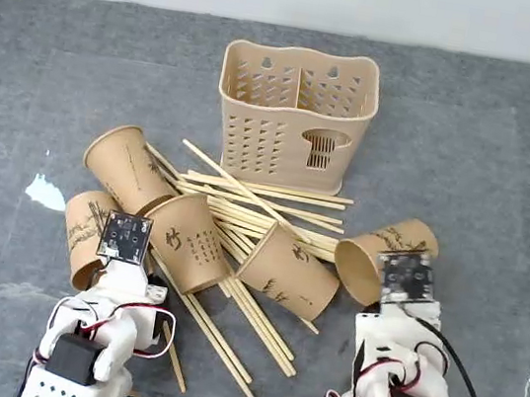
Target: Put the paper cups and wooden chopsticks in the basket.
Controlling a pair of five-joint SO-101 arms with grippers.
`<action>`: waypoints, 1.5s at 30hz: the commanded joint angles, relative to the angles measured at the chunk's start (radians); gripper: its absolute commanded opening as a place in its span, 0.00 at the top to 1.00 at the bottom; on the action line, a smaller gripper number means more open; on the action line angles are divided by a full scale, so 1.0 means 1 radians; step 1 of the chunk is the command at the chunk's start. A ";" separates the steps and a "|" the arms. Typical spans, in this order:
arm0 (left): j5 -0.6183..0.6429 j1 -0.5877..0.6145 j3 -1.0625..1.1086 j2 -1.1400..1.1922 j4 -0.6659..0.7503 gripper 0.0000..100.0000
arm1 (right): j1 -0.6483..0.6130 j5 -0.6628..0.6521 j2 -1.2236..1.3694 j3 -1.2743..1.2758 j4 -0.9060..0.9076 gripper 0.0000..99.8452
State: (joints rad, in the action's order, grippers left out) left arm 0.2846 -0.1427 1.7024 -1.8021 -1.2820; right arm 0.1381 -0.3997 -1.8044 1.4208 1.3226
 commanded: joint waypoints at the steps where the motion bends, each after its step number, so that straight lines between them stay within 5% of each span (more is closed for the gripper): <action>1: 0.000 0.005 -0.019 -0.018 0.021 0.99 | -0.042 -0.140 -0.010 -0.064 -0.036 0.99; 12: 0.000 0.005 -0.019 -0.018 0.021 0.99 | -0.220 -0.160 -0.010 -0.061 -0.116 0.84; 22: 0.000 0.005 -0.019 -0.018 0.021 0.99 | -0.148 -0.325 -0.010 -0.020 -0.202 0.84; 37: 0.000 0.005 -0.019 -0.018 0.021 0.99 | -0.077 -0.394 -0.010 0.215 -0.378 0.85; 42: 0.000 0.005 -0.019 -0.018 0.021 0.99 | -0.056 -0.394 -0.010 0.186 -0.433 0.99; 45: 0.000 0.005 -0.019 -0.018 0.021 0.99 | -0.056 -0.394 -0.010 0.132 -0.420 0.98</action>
State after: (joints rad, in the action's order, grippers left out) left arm 0.2846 -0.1427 1.7024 -1.8021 -1.2820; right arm 0.0736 -0.7864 -1.8167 1.6295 0.9114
